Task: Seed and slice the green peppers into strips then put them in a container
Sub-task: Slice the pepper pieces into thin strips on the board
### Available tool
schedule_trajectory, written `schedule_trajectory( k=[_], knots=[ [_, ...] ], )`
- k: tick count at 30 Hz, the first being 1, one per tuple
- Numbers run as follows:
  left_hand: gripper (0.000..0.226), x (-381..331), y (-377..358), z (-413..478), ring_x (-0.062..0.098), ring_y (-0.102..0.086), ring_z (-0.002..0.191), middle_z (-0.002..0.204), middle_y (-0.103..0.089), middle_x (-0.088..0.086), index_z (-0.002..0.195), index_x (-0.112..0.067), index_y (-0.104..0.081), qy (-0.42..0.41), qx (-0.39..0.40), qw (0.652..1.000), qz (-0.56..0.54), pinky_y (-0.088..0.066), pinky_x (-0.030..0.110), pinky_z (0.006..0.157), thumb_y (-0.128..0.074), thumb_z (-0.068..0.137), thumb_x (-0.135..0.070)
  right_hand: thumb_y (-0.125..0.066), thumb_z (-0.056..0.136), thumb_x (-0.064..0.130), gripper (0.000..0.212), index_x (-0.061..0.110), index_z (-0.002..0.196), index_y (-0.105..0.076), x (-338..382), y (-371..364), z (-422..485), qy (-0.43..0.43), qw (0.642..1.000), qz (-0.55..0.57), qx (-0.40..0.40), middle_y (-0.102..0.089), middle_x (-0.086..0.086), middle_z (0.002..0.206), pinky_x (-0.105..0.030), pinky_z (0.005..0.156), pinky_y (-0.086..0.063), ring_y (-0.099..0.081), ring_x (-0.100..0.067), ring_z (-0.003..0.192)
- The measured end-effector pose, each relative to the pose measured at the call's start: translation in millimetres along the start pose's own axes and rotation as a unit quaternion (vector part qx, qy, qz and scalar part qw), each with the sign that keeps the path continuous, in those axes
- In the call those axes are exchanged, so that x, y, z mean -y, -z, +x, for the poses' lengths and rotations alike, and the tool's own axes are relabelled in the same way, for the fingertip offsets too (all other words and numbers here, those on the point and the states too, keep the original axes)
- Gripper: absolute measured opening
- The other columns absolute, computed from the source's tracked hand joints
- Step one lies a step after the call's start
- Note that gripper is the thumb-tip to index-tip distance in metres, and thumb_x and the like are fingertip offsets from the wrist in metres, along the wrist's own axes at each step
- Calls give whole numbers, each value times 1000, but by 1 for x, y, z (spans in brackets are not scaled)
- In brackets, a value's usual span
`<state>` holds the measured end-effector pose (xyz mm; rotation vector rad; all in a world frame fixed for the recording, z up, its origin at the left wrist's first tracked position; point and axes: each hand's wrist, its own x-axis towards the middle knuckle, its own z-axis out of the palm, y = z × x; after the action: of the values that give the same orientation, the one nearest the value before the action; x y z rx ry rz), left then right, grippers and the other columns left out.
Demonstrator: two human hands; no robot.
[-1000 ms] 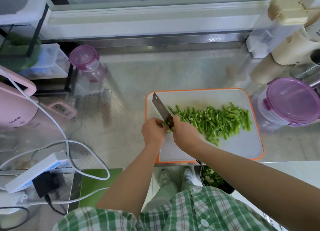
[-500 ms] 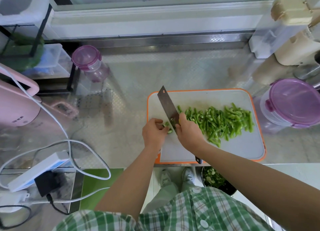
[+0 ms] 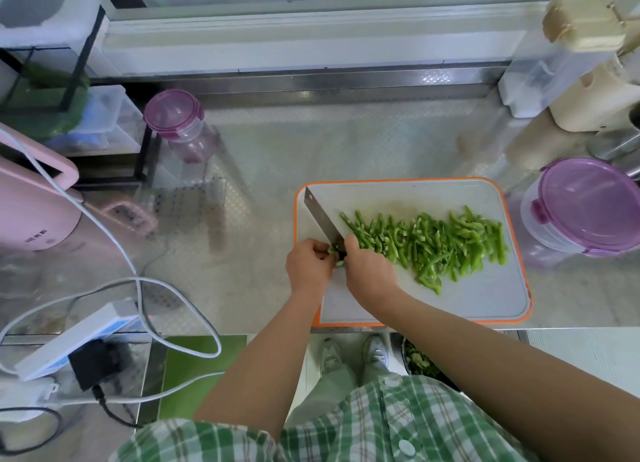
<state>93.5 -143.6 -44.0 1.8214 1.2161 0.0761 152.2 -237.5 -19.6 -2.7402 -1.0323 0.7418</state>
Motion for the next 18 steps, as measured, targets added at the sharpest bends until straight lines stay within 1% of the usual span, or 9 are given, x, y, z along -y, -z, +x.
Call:
schedule_trajectory(
  k=[1, 3, 5, 7, 9, 12, 14, 15, 18],
  knots=[
    [14, 1, 0, -1, 23, -69, 86, 87, -75, 6, 89, -12, -73, 0, 1, 1000, -10, -53, 35, 79, -78, 76, -14, -40, 96, 8, 14, 12, 106, -31, -3, -1, 1, -5, 1000, 18, -6, -44, -1, 67, -34, 50, -32, -47, -28, 59],
    [12, 1, 1, -2, 22, -70, 81, 83, -75, 5, 85, -14, -73, 5, 0, 999, -35, -54, 35, 78, -80, 76, -12, -40, 99, 16, 14, 9, 110, -34, -11, -1, 2, -13, 997, 72, -22, -52, -6, 74, -35, 53, -35, -53, -32, 66],
    [16, 2, 1, -4, 21, -71, 76, 78, -73, 3, 78, -19, -70, 20, 0, 998, -62, -57, 37, 76, -83, 73, -11, -40, 99, 17, 15, 7, 109, -36, -17, -1, 1, -9, 993, 113, -36, -52, -8, 73, -35, 52, -35, -52, -32, 63],
    [24, 3, 0, -4, 21, -71, 73, 73, -71, 1, 71, -23, -64, 35, -3, 996, -84, -59, 41, 75, -85, 71, -11, -41, 99, 16, 13, 7, 106, -36, -19, 2, -3, 9, 990, 133, -39, -51, -8, 70, -34, 51, -34, -49, -31, 59],
    [29, 5, -1, -3, 23, -71, 73, 71, -69, 1, 68, -25, -62, 45, -6, 994, -100, -59, 44, 74, -86, 69, -9, -42, 98, 16, 13, 7, 105, -35, -20, 5, -5, 31, 990, 134, -32, -50, -8, 69, -34, 49, -33, -47, -29, 57],
    [30, 5, -2, -1, 24, -71, 73, 69, -68, 1, 67, -24, -62, 52, -5, 993, -107, -60, 44, 74, -85, 70, -6, -42, 99, 17, 15, 8, 108, -35, -18, 8, -7, 38, 993, 115, -13, -52, -9, 74, -33, 48, -33, -49, -29, 61],
    [29, 5, -2, -1, 23, -71, 72, 69, -69, 0, 66, -25, -63, 49, -6, 994, -101, -60, 43, 74, -85, 70, -6, -42, 99, 17, 11, 11, 100, -32, -16, 8, -7, 32, 994, 107, -6, -51, -7, 72, -32, 46, -31, -49, -29, 60],
    [29, 4, -2, -1, 22, -71, 72, 69, -69, -1, 66, -25, -63, 48, -7, 994, -98, -60, 43, 74, -85, 70, -6, -42, 99, 17, 13, 13, 96, -30, -16, 8, -8, 32, 994, 106, -7, -49, -6, 70, -32, 45, -29, -48, -28, 59],
    [30, 4, -2, -1, 21, -71, 72, 67, -68, -3, 64, -26, -63, 47, -7, 995, -90, -59, 42, 75, -84, 71, -6, -42, 98, 16, 15, 14, 93, -28, -15, 7, -7, 29, 993, 114, -4, -46, -4, 68, -32, 46, -27, -46, -28, 59]
  ],
)
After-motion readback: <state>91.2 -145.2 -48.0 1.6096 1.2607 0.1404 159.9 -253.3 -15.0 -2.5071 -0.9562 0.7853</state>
